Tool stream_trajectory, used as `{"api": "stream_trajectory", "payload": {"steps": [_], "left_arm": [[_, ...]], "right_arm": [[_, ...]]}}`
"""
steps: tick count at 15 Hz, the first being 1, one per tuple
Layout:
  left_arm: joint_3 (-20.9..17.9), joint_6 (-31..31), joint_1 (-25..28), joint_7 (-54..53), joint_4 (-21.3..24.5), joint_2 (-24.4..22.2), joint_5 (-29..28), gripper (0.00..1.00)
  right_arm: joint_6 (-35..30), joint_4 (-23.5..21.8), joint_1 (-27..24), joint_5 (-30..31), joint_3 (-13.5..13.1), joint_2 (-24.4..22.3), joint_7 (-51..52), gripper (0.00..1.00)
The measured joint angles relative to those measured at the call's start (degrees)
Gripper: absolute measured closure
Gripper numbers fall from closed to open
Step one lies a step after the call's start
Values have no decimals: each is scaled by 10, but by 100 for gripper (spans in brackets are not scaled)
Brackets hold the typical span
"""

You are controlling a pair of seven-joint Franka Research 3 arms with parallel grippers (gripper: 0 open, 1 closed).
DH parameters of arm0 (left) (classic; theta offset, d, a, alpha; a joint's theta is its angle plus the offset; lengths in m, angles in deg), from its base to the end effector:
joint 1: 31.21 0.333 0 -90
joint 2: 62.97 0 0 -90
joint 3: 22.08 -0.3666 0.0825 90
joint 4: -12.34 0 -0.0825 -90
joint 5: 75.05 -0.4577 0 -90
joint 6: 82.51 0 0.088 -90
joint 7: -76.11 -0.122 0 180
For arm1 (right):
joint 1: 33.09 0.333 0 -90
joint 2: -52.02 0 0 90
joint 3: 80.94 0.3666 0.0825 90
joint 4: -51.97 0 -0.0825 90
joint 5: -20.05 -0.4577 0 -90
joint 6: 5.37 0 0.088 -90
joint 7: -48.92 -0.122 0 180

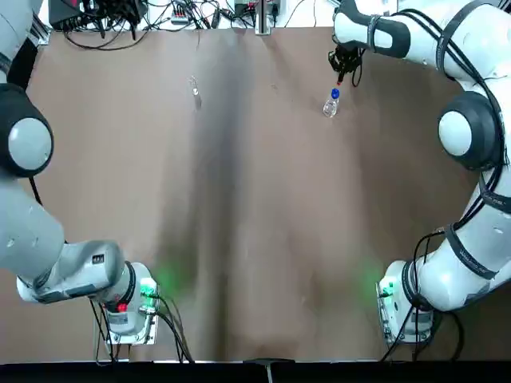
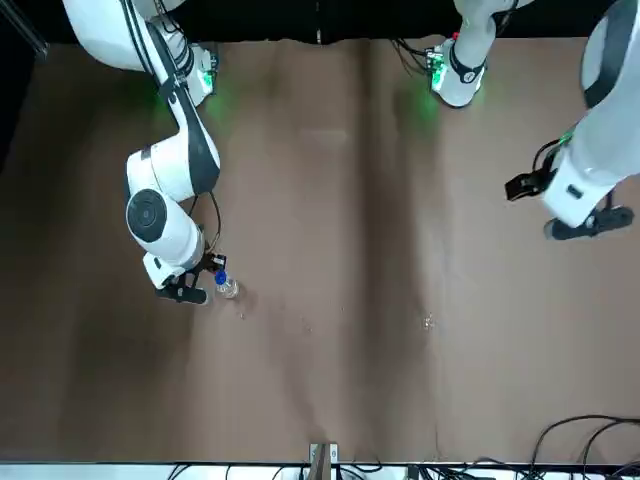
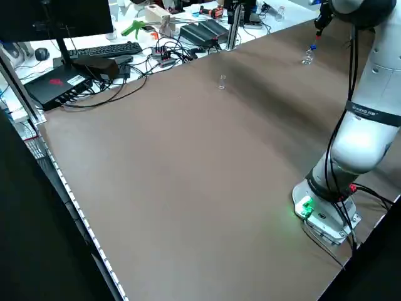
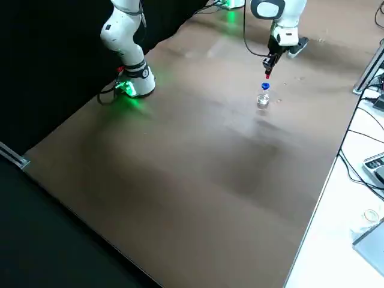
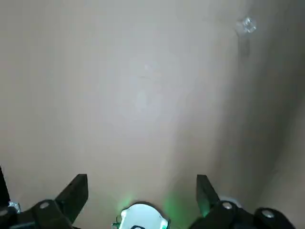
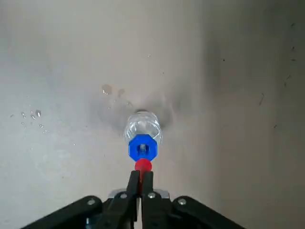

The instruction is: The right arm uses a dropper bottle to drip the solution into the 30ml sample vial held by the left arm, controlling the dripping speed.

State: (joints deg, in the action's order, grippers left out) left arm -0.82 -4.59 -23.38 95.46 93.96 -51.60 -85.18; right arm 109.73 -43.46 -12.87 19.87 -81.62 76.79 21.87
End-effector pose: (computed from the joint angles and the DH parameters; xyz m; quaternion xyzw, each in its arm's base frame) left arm 0.6571 -0.1075 0.6025 -0.9892 -0.0576 0.1047 0.0851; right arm 0.6993 0.2493 0.3431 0.9968 -0.0657 -0.0404 0.0186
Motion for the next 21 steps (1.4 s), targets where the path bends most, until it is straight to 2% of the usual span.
{"api": "stream_trajectory", "payload": {"steps": [2,4,5,6,8,11,13,17,21], "left_arm": [[-101,0,-70,-6,-4,-26,46,0],[-145,2,-92,-24,1,-57,78,0],[-151,5,-92,-29,10,-74,83,0],[-154,10,-92,-33,23,-88,85,0],[-153,25,-93,-44,49,-103,85,0],[-152,42,-93,-46,57,-101,85,0],[-151,53,-93,-47,59,-99,85,0],[-150,89,-96,-47,62,-87,85,0],[-149,99,-104,-47,61,-80,85,0]], "right_arm": [[0,0,0,0,0,1,0,91],[1,0,0,1,0,1,0,74],[0,0,0,1,0,1,0,60],[0,0,0,1,0,1,0,57],[0,0,0,2,0,1,0,55],[-3,6,-2,2,-2,-2,12,55],[-29,15,-9,2,-4,-13,23,55],[-119,45,-37,2,-6,-68,78,51],[-255,113,-66,2,-7,-115,143,48]]}}
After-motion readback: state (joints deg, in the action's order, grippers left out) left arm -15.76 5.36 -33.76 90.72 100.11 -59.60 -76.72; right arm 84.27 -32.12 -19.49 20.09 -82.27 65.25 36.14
